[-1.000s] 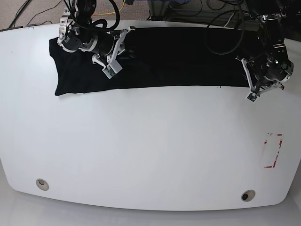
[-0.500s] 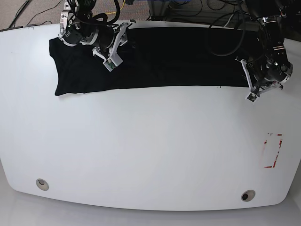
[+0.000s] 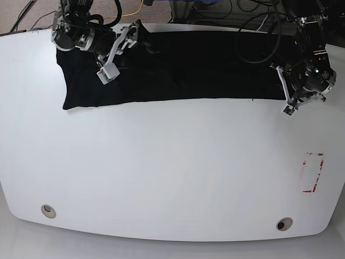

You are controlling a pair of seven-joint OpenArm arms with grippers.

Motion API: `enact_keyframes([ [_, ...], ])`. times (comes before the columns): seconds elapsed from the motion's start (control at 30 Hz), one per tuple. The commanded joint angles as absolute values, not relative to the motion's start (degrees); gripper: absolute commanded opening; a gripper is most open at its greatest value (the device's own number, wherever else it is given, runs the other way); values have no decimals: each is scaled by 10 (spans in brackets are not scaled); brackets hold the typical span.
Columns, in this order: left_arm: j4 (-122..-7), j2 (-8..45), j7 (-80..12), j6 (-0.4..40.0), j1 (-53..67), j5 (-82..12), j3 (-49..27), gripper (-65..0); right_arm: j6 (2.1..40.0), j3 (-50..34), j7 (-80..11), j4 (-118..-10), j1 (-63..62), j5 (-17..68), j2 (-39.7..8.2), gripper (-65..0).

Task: Layout the t-shirt on the table in an organized manner, then fold the t-shirt properly
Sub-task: 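Drag the right gripper's held corner outward along the fold, then release the left gripper and move it to the folded band's corner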

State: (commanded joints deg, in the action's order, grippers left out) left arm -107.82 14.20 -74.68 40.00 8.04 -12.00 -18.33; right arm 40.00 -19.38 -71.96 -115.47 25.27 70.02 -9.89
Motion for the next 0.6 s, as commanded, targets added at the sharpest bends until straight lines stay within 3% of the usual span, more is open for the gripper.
enact_keyframes([
  [0.23, -1084, 134, -764, 400, 87, -156, -183, -460, 400, -238, -718, -1148, 244, 713, -106, -81],
  [0.6, -1081, 131, -760, 400, 130, -156, -180, -460, 400, -241, -718, -1136, 236, 550, -101, -94],
])
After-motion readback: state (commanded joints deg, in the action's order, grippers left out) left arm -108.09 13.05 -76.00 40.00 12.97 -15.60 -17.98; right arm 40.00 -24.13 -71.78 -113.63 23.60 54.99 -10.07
